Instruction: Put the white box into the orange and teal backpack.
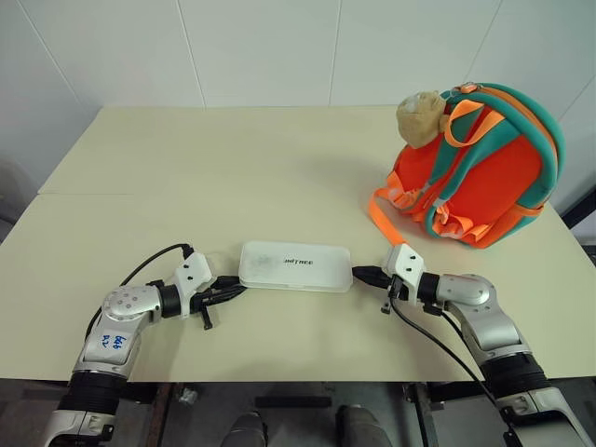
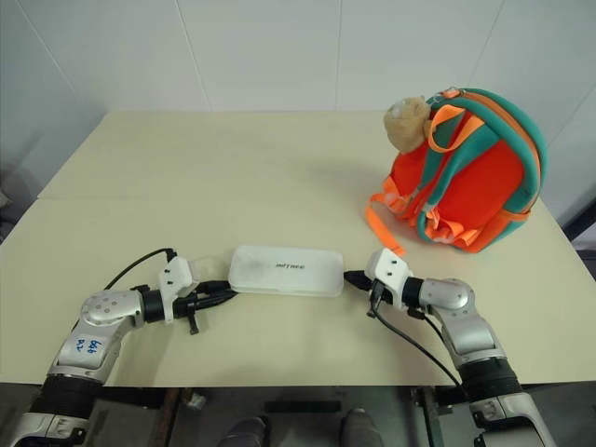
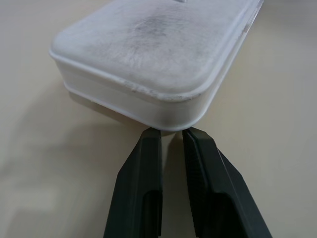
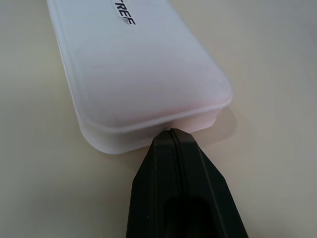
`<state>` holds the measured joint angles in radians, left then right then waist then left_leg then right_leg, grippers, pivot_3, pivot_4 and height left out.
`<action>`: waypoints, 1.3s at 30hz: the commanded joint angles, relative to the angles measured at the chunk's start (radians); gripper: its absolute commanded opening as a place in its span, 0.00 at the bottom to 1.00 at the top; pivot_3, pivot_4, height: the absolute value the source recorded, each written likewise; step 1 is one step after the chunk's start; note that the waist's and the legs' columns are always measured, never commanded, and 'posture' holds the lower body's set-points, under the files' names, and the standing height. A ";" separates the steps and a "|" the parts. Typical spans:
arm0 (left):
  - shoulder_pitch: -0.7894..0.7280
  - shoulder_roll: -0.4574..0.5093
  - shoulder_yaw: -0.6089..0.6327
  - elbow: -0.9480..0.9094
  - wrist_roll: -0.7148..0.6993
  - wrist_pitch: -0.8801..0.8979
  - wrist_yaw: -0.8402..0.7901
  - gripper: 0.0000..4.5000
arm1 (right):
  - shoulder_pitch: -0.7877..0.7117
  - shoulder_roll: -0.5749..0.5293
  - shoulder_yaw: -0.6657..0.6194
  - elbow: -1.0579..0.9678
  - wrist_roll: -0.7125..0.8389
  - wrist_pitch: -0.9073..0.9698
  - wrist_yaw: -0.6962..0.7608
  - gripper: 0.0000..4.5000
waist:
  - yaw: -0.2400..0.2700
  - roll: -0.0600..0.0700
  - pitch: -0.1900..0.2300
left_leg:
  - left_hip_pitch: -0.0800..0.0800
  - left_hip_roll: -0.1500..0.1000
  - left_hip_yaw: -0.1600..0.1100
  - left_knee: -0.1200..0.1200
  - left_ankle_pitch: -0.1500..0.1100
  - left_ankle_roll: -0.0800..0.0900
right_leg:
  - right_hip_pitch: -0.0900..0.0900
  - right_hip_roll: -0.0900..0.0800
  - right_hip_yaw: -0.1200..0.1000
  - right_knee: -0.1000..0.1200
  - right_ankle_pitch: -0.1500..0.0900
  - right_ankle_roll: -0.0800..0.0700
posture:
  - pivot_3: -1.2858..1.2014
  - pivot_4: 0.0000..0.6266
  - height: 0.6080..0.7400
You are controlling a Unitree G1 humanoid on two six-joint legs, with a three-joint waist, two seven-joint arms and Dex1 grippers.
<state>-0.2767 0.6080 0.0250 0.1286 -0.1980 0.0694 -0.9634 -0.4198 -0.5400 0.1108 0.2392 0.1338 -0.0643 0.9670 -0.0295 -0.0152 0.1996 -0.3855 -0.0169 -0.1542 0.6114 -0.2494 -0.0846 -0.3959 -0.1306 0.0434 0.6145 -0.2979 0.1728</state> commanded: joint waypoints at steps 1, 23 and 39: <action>0.031 0.040 0.037 -0.072 -0.047 0.034 -0.023 0.17 | -0.012 -0.026 -0.018 0.004 -0.003 -0.030 0.012 0.00 | 0.000 0.000 0.000 | 0.000 0.000 0.000 0.000 0.000 0.000 | 0.000 0.000 0.000 0.000 0.000 0.000 | 0.52 0.24 1.00; -0.236 0.091 0.286 0.052 -0.544 1.125 0.099 0.99 | -0.003 -0.159 -0.047 -0.295 0.210 0.397 0.152 1.00 | 0.001 0.001 0.001 | -0.001 0.000 -0.001 0.001 0.000 0.000 | 0.000 0.000 -0.001 0.000 0.000 0.000 | 0.52 0.24 1.00; -0.393 -0.042 0.292 0.314 -0.534 1.433 0.288 0.99 | -0.064 -0.153 0.054 -0.193 0.077 0.332 0.160 1.00 | 0.000 0.000 0.000 | -0.001 -0.001 0.000 0.000 0.002 -0.004 | -0.001 0.000 0.000 -0.001 0.000 0.001 | 0.52 0.24 1.00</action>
<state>-0.6990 0.5828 0.3276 0.4402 -0.7203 1.4403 -0.6818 -0.4872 -0.6889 0.1775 0.0631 0.2060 0.2714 1.1238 -0.0293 -0.0152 0.2000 -0.3863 -0.0175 -0.1541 0.6113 -0.2475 -0.0893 -0.3970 -0.1309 0.0431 0.6133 -0.2981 0.1733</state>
